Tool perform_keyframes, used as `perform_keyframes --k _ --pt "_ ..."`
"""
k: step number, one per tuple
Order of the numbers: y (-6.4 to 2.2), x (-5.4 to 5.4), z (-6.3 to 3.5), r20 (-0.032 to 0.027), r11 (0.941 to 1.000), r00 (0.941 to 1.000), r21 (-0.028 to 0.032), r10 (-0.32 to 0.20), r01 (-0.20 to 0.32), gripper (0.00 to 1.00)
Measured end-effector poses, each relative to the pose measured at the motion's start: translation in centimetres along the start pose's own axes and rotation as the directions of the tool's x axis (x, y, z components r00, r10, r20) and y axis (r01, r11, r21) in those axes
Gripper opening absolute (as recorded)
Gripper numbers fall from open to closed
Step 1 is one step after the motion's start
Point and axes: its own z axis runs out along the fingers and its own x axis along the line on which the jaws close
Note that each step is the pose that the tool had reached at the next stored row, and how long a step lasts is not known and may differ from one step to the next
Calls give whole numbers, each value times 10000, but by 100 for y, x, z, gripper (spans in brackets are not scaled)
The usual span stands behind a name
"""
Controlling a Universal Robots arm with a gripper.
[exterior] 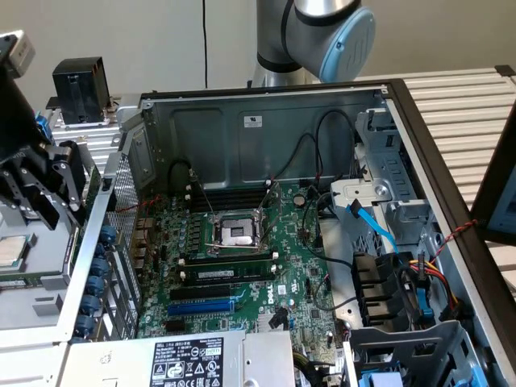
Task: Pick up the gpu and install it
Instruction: 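Pick up the gpu and move the gpu toward the slot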
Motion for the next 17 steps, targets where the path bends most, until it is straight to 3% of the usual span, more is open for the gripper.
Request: perform_keyframes --k 12,17 --pt "67 46 96 -5 10000 10000 -38 9 -9 51" --pt "87 69 183 -6 10000 10000 -46 24 -24 51"
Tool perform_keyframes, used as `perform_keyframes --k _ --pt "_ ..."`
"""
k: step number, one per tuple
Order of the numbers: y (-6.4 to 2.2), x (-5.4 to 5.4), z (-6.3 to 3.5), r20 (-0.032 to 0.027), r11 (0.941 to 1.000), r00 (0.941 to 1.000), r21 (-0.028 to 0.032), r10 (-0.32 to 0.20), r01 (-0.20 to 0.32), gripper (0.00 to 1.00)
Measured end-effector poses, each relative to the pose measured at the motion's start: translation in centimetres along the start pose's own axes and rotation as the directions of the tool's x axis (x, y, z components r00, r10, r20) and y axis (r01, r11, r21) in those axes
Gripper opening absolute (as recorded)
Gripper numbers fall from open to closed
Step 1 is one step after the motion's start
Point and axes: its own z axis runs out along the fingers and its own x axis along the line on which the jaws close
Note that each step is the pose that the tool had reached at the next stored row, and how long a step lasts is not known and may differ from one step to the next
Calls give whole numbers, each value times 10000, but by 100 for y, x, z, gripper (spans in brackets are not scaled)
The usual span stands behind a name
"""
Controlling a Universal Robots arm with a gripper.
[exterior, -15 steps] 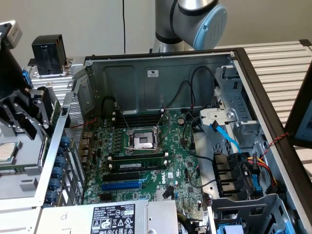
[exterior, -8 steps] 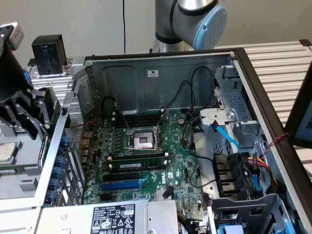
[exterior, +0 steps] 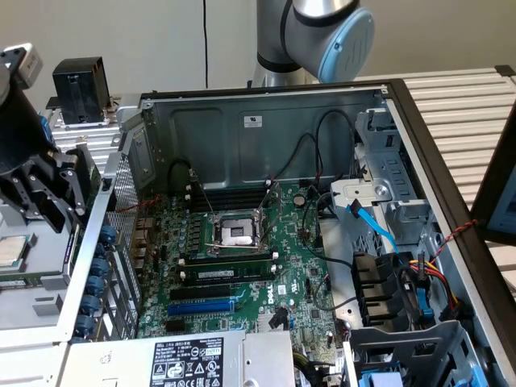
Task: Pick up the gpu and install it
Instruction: 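Pick up the gpu and move the gpu toward the slot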
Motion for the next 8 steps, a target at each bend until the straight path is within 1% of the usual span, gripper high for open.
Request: perform_keyframes --k 5,6,8 --pt "33 55 88 1 10000 10000 -15 18 -18 51" --pt "31 57 105 -2 10000 10000 -28 20 -20 51" --pt "23 60 127 -11 10000 10000 -81 31 -31 51"
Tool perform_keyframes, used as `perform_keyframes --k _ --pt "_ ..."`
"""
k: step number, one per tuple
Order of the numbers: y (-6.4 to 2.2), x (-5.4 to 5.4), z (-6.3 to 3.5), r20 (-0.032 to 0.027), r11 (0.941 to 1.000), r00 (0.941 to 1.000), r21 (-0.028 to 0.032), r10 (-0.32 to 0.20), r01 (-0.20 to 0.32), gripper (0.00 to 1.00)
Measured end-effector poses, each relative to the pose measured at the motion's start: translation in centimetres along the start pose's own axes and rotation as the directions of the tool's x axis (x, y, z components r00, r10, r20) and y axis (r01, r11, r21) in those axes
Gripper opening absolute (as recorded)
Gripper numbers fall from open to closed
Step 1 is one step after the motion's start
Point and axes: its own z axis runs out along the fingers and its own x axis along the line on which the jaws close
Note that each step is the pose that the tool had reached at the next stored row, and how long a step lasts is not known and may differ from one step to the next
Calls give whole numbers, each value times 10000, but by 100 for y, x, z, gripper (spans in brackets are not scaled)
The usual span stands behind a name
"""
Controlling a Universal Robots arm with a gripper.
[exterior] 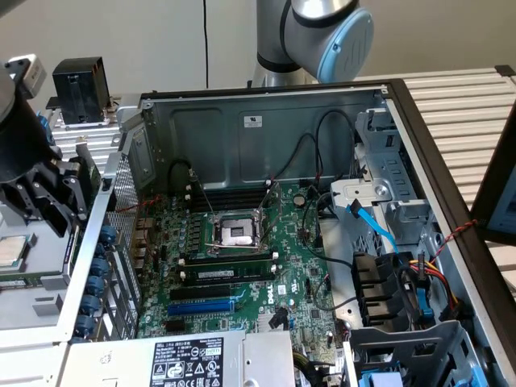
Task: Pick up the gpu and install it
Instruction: 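Pick up the gpu and move the gpu toward the slot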
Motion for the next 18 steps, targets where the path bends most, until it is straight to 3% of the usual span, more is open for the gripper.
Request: perform_keyframes --k 5,12,15,18 --pt "-6 -18 64 -15 9999 10000 -111 21 -21 51" --pt "-18 -9 139 -59 9993 10000 -377 73 -76 51" --pt "-19 -9 142 -54 9992 9999 -379 146 -148 51" --pt "-19 -9 144 -3 9984 9989 -329 461 -461 51"
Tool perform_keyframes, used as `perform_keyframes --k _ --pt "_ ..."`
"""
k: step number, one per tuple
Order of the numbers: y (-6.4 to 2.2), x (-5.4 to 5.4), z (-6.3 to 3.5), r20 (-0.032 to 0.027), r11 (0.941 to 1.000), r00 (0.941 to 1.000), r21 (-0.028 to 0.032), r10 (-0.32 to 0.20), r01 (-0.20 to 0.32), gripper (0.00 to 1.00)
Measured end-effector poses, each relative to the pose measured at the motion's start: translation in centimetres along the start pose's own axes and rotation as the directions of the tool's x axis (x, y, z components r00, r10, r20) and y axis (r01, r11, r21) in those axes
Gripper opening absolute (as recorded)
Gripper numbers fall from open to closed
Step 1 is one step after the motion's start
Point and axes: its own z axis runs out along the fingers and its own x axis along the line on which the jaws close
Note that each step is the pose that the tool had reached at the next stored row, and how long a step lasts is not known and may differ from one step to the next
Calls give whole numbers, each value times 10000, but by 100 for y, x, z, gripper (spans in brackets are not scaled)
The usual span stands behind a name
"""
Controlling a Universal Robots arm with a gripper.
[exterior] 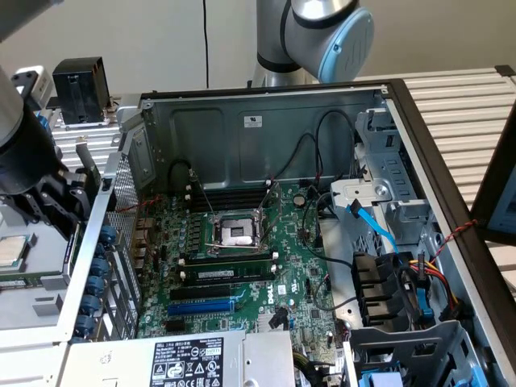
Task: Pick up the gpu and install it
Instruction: 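Pick up the gpu and move the gpu toward the slot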
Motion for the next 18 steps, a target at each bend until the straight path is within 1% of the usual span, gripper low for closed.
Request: perform_keyframes --k 2,3,6,7,8,9,10,12,13,18 --pt "0 -1 0 24 9999 9999 21 120 -120 51" --pt "0 -1 1 0 9999 9999 31 152 -152 51" --pt "2 -3 1 -138 9997 9997 109 205 -203 51" --pt "3 -4 1 -161 9997 9997 139 205 -203 51" --pt "3 -7 1 -167 9997 9997 171 201 -198 51" --pt "4 -9 2 -159 9996 9997 225 194 -190 51" --pt "4 -11 2 -143 9994 9997 295 180 -176 51" --pt "6 -16 3 -109 9989 9998 454 150 -145 51" --pt "7 -16 3 -103 9987 9998 485 145 -139 51" --pt "9 -24 4 -104 9987 9999 487 138 -133 51"
